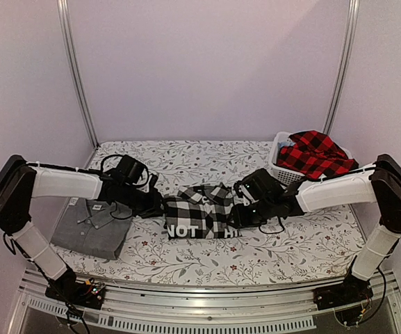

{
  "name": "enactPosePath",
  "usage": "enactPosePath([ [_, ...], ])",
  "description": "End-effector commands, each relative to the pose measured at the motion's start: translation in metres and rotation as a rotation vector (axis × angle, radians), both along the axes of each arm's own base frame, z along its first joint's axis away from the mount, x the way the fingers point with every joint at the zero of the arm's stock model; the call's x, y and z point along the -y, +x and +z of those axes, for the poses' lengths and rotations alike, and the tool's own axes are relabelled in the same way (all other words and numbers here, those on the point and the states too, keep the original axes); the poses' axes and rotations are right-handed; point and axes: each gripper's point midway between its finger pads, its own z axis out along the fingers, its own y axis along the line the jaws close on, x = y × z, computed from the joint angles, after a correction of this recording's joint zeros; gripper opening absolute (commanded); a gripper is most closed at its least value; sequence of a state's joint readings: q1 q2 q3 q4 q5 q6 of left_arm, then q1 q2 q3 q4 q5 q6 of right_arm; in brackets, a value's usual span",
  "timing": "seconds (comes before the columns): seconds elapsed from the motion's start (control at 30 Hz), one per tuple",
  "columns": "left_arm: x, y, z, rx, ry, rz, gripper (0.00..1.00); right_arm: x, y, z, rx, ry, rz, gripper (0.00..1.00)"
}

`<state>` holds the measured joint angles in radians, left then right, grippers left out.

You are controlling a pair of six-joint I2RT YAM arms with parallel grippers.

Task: Fold and stack the long sleeve shirts
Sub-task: Move the square-folded shirt to the center of the board, then smooth out the square-folded shirt at the center of the board.

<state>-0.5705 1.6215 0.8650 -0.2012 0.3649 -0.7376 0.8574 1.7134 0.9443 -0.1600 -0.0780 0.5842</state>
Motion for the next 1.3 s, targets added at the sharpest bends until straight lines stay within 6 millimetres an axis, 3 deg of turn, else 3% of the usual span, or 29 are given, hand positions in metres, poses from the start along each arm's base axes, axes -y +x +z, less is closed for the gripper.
enactPosePath([
  [0.0,-0.012,-0.003,0.003,0.014,0.028,0.014,0.35,0.008,0.022,0.027,0.064,0.017,-0.044,0.45],
  [0.3,-0.014,0.027,0.020,0.078,-0.009,0.092,0.44,0.010,0.077,0.054,0.156,0.037,-0.059,0.52],
  [0.53,0.000,0.049,0.022,0.088,-0.082,0.089,0.46,-0.008,0.111,0.047,0.176,0.032,-0.030,0.53],
  [0.7,0.002,0.064,0.007,0.074,-0.075,0.097,0.45,-0.015,0.129,0.037,0.170,0.026,-0.023,0.53],
  [0.87,0.006,0.074,0.004,0.073,-0.080,0.089,0.35,-0.016,0.137,0.020,0.150,0.000,-0.021,0.53],
  [1.07,0.009,0.083,0.014,0.102,-0.080,0.078,0.06,-0.022,0.143,0.007,0.128,-0.006,-0.006,0.51],
  [1.27,0.003,0.093,0.030,0.172,-0.027,0.072,0.00,-0.029,0.147,0.008,0.125,-0.001,0.010,0.28],
])
